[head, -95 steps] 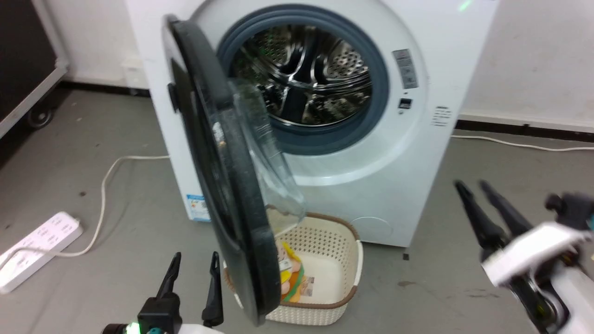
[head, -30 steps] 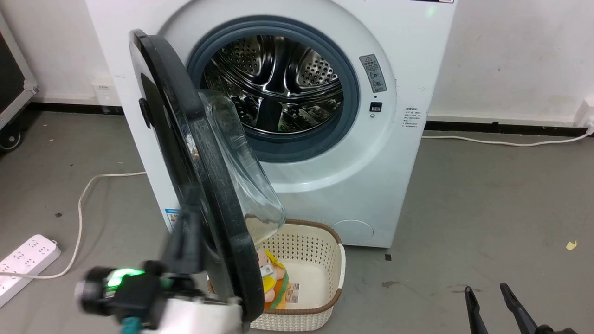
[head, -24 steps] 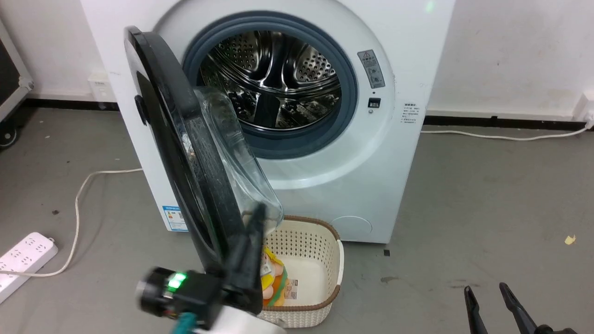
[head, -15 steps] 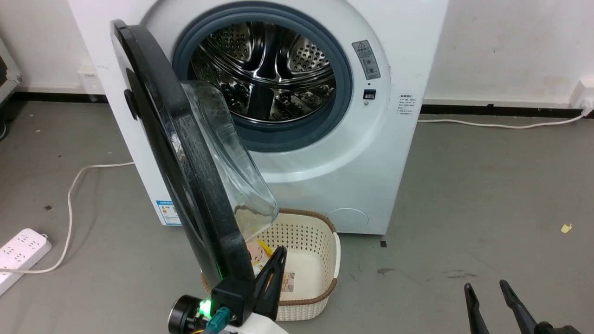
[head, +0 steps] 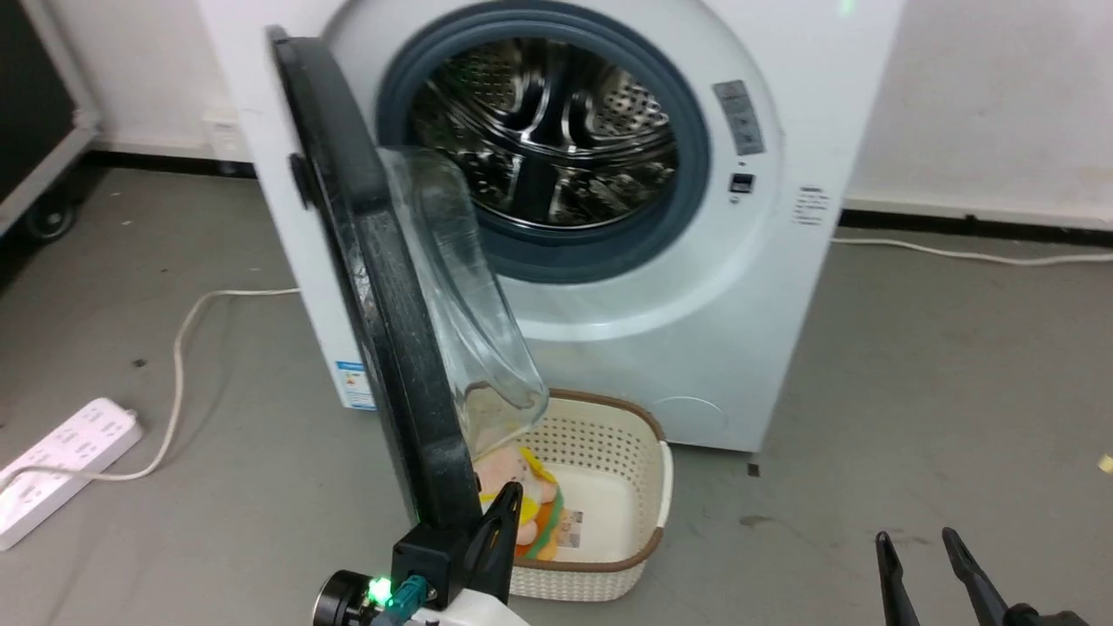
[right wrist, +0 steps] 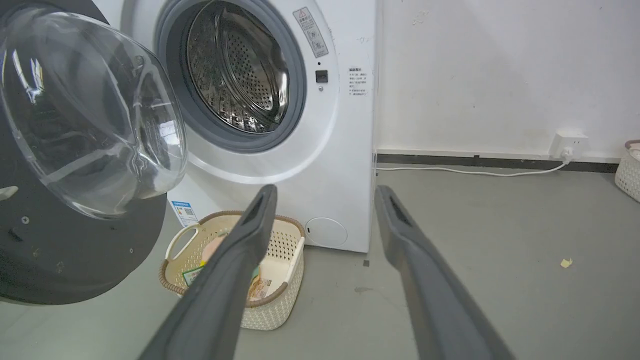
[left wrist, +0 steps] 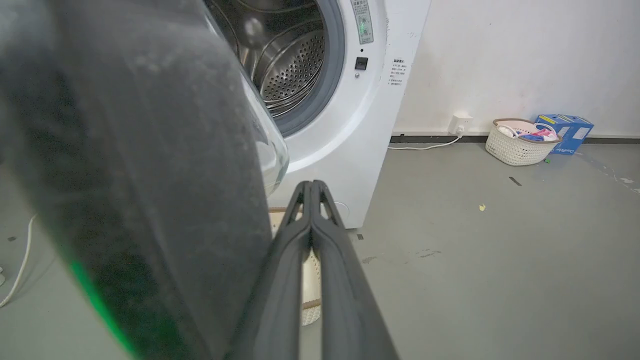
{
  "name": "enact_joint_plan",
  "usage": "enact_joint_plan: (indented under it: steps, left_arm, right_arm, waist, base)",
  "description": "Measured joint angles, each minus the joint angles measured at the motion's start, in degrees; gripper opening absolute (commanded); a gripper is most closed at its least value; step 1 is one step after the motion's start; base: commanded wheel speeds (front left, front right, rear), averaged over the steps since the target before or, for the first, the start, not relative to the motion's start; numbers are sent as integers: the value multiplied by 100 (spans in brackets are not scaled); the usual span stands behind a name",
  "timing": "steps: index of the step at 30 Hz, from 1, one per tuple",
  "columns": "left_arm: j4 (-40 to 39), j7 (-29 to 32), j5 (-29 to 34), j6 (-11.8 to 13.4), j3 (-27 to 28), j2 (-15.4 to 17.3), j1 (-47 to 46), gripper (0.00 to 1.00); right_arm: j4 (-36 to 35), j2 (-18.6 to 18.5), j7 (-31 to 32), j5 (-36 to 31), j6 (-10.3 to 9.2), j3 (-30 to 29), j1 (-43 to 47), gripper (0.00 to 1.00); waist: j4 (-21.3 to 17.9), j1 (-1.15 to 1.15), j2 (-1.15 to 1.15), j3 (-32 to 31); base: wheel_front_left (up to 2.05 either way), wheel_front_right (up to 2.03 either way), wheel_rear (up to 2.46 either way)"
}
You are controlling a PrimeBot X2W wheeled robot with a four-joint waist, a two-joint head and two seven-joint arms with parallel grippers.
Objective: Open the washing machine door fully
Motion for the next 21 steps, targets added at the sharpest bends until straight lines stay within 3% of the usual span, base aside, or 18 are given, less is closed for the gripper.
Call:
enact_joint_plan:
  steps: [10,21]
  left_arm:
    - [-56,-2,-93,75,118,169,30,0]
    - [-397,8,-337,324,719,550,81,0]
  right_arm:
    - [35,5,-1,42,0,76,15,100]
    - [47,7,-1,-33,0,215,24,100]
  waist:
    - [821,0,0,-86]
    - [1678,0,0,9]
  base:
    - [0,0,0]
    - [0,0,0]
